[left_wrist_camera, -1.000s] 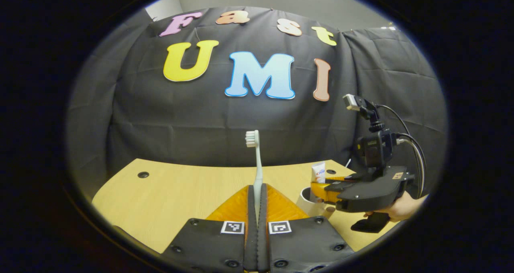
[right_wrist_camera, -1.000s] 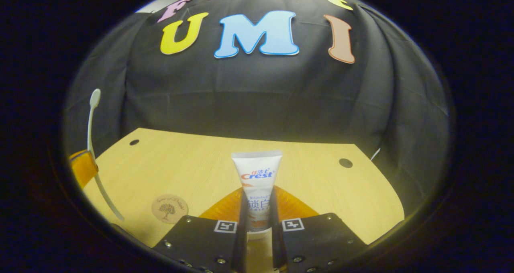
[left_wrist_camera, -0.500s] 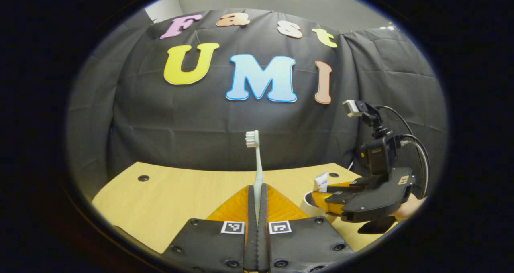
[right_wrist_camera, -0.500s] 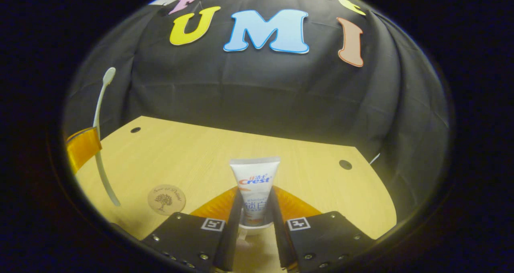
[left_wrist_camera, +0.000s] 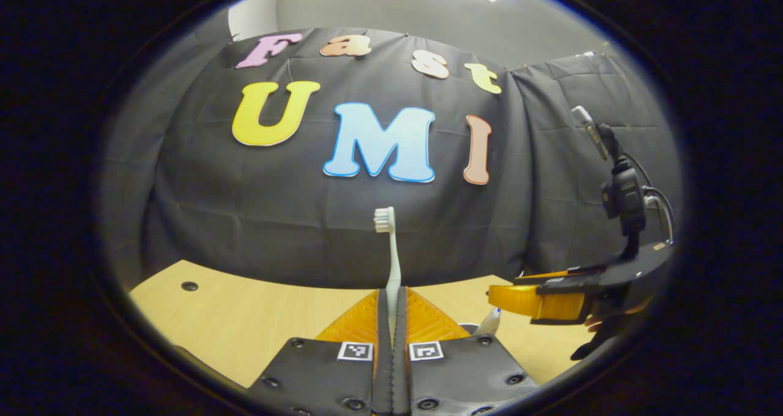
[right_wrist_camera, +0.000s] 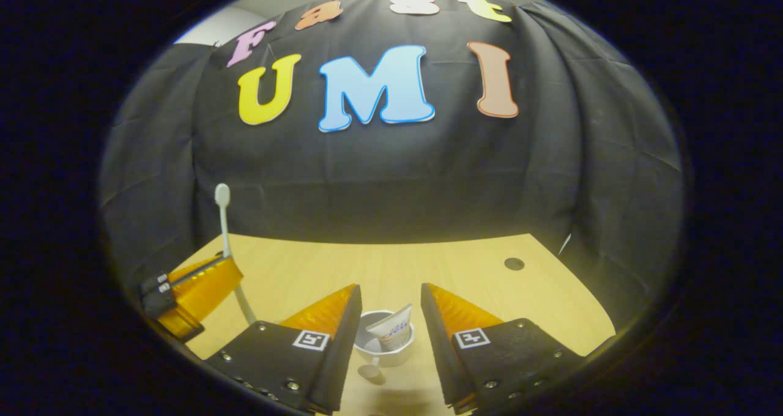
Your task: Put the toothbrush and toothpaste on the desktop into the cup, then pick up the cup and place it on the coaster on the desktop.
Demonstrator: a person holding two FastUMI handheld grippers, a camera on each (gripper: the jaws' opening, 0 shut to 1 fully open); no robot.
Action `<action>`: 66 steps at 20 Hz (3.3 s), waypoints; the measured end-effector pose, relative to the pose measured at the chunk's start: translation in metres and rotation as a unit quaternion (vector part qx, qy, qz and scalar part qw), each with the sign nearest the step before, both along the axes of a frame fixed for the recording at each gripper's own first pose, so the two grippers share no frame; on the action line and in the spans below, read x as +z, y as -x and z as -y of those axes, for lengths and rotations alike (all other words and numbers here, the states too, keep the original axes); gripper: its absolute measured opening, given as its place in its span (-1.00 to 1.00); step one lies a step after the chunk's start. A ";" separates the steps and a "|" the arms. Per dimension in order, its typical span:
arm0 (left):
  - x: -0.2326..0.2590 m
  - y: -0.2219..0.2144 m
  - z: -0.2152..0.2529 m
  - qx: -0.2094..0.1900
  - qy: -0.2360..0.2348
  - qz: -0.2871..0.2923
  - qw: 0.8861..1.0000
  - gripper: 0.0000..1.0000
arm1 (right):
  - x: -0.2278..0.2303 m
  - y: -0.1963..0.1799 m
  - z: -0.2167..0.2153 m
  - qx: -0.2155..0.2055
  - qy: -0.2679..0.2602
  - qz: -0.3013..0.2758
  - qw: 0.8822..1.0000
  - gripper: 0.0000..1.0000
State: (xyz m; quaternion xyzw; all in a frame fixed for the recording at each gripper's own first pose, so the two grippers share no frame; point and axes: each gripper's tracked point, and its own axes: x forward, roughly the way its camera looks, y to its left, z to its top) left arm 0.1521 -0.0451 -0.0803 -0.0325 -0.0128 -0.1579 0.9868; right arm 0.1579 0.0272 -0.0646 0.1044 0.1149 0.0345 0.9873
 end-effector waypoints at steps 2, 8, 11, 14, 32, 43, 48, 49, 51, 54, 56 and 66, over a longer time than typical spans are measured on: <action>0.003 -0.008 0.009 -0.009 0.005 0.010 1.000 -0.86 | 0.011 0.014 0.008 -0.007 -0.002 0.011 1.000 0.19; 0.005 -0.022 0.041 -0.041 0.014 0.021 0.999 -0.88 | 0.011 0.056 0.033 -0.034 -0.021 0.020 0.999 0.18; 0.000 -0.029 0.058 -0.058 0.018 0.018 0.998 -0.86 | -0.002 0.074 0.044 -0.057 -0.019 0.007 0.998 0.15; -0.008 -0.037 0.075 -0.072 0.019 0.016 0.997 -0.88 | -0.007 0.088 0.055 -0.077 -0.009 0.004 0.997 0.56; -0.081 -0.067 0.115 -0.102 0.000 -0.056 0.993 -0.83 | -0.049 0.120 0.084 -0.108 -0.044 -0.079 0.990 0.95; -0.106 -0.054 0.106 -0.110 -0.030 -0.108 0.988 -0.63 | -0.037 0.101 0.080 -0.106 -0.013 -0.081 0.991 0.95; -0.103 -0.040 0.093 -0.102 -0.047 -0.120 0.986 -0.16 | -0.030 0.092 0.066 -0.084 -0.023 -0.074 0.993 0.95; -0.099 -0.035 0.090 -0.100 -0.049 -0.122 0.986 -0.05 | -0.028 0.090 0.065 -0.080 -0.022 -0.071 0.994 0.95; -0.086 -0.022 0.082 -0.090 -0.047 -0.115 0.988 0.22 | -0.026 0.086 0.062 -0.072 -0.011 -0.068 0.995 0.95; -0.058 0.000 0.067 -0.064 -0.044 -0.093 0.993 0.43 | -0.024 0.079 0.056 -0.050 0.007 -0.064 0.997 0.95; -0.042 0.015 0.060 -0.046 -0.039 -0.085 0.995 0.54 | -0.024 0.076 0.052 -0.034 0.010 -0.066 0.997 0.95; 0.003 0.057 -0.009 0.056 -0.039 -0.041 0.997 0.89 | -0.053 0.060 0.025 0.021 0.020 -0.112 0.993 0.95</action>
